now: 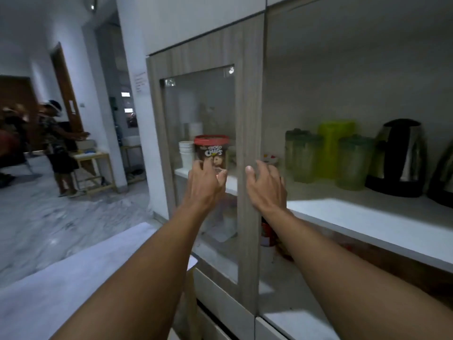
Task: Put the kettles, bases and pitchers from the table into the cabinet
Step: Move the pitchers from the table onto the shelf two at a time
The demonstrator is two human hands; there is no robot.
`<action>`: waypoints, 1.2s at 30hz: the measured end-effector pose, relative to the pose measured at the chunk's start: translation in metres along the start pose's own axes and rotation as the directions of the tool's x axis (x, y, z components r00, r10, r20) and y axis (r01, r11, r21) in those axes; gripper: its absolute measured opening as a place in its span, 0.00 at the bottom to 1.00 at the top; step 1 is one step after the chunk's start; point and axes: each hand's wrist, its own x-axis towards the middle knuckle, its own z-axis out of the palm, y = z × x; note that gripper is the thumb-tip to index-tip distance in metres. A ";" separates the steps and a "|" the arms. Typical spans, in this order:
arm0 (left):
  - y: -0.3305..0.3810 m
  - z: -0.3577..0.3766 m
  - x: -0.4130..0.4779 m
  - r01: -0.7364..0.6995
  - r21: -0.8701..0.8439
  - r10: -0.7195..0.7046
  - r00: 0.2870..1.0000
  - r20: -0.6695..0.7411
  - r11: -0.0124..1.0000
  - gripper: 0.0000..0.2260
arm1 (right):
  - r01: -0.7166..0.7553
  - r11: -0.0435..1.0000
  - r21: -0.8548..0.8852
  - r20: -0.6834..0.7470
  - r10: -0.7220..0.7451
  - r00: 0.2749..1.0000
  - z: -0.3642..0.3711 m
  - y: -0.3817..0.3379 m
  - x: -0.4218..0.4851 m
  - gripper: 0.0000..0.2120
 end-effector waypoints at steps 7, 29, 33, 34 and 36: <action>-0.144 -0.151 -0.065 0.263 0.175 -0.239 0.960 -0.146 0.949 0.22 | 0.159 0.977 0.143 0.249 -0.192 0.949 0.102 -0.137 -0.088 0.23; -0.529 -0.427 -0.334 0.908 0.147 -0.814 0.416 -0.404 0.391 0.24 | 0.163 0.933 0.320 0.841 -0.360 0.405 0.425 -0.417 -0.449 0.25; -0.588 -0.411 -0.325 0.946 0.036 -0.869 0.310 -0.385 0.322 0.25 | 0.098 0.959 0.265 0.882 -0.283 0.378 0.497 -0.422 -0.456 0.26; -0.603 -0.407 -0.319 0.954 -0.008 -0.883 0.275 -0.380 0.300 0.26 | 0.060 0.967 0.249 0.891 -0.253 0.376 0.515 -0.424 -0.455 0.27; -0.633 -0.401 -0.306 0.963 -0.100 -0.905 0.196 -0.378 0.250 0.28 | -0.039 0.976 0.212 0.910 -0.183 0.372 0.552 -0.430 -0.451 0.30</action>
